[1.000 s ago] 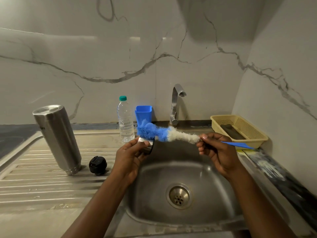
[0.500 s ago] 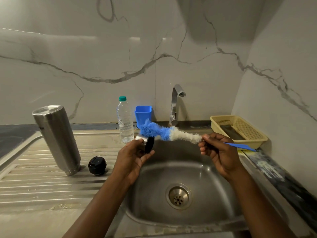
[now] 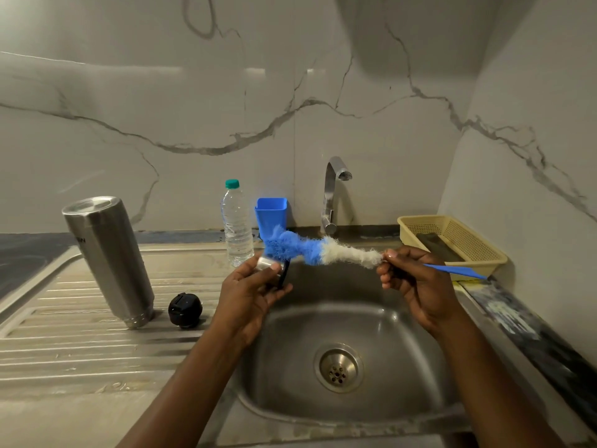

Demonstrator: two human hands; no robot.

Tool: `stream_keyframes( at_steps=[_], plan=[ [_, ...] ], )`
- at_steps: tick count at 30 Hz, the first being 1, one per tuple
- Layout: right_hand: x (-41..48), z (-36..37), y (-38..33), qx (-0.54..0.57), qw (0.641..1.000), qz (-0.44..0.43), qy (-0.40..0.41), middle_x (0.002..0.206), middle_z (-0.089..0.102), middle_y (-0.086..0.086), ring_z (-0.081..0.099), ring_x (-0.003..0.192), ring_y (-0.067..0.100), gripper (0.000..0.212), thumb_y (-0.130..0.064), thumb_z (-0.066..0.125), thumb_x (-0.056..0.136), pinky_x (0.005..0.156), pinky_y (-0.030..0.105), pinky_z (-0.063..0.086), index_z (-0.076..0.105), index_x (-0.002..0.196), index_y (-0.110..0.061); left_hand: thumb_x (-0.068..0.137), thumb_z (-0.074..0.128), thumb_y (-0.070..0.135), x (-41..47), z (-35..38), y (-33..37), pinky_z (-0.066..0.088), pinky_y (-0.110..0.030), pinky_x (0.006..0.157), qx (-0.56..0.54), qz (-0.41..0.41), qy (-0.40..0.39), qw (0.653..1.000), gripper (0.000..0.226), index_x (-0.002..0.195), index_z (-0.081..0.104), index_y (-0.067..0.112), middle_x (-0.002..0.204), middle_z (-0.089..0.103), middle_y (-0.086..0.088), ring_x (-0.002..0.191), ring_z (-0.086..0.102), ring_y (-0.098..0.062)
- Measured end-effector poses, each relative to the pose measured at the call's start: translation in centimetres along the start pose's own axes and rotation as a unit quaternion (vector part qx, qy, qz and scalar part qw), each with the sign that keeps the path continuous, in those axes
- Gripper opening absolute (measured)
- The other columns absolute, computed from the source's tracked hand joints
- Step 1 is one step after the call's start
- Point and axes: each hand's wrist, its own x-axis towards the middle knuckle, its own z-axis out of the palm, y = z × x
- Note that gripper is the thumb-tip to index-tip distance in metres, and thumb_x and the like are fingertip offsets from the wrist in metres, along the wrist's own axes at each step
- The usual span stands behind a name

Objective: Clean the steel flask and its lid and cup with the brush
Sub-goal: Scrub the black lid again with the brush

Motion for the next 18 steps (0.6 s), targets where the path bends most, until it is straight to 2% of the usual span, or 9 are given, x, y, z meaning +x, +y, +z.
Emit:
stream_keyframes(
  at_steps=[3, 7, 13, 18],
  plan=[
    [0.1, -0.5, 0.2, 0.007, 1.000, 0.006, 0.004, 0.072, 0.069, 0.017, 0.065, 0.060, 0.020, 0.015, -0.022, 0.074, 0.080, 0.054, 0.026, 0.056, 0.076, 0.077, -0.007, 0.075, 0.073, 0.000, 0.2, -0.3, 0.5, 0.059, -0.056, 0.099, -0.010, -0.003, 0.007, 1.000, 0.059, 0.133, 0.063, 0.001, 0.129, 0.069, -0.024, 0.120, 0.069, -0.039],
    [0.2, 0.4, 1.3, -0.020, 1.000, 0.008, -0.019, 0.076, 0.071, 0.018, 0.067, 0.064, 0.020, 0.016, -0.008, 0.063, 0.094, 0.058, 0.027, 0.059, 0.074, 0.085, -0.001, 0.075, 0.075, -0.001, -0.1, 0.2, -0.2, 0.060, -0.056, 0.097, 0.001, -0.015, -0.003, 1.000, 0.065, 0.138, 0.061, 0.000, 0.132, 0.068, -0.028, 0.120, 0.070, -0.041],
    [0.1, -0.7, 0.3, 0.007, 1.000, 0.005, 0.004, 0.073, 0.070, 0.016, 0.065, 0.061, 0.019, 0.017, -0.014, 0.066, 0.088, 0.054, 0.026, 0.056, 0.079, 0.077, -0.011, 0.076, 0.080, 0.005, 0.3, -0.3, 0.1, 0.062, -0.051, 0.095, -0.013, 0.004, 0.006, 1.000, 0.062, 0.136, 0.064, 0.010, 0.130, 0.070, -0.021, 0.113, 0.075, -0.035],
    [0.1, 0.5, 1.1, -0.005, 1.000, 0.020, -0.024, 0.077, 0.070, 0.019, 0.067, 0.065, 0.021, 0.016, -0.011, 0.064, 0.092, 0.058, 0.028, 0.059, 0.076, 0.084, -0.004, 0.076, 0.077, 0.001, 0.3, 0.2, -0.7, 0.054, -0.058, 0.106, -0.002, -0.012, -0.002, 1.000, 0.062, 0.136, 0.063, 0.011, 0.125, 0.073, -0.022, 0.124, 0.068, -0.040]
  ],
)
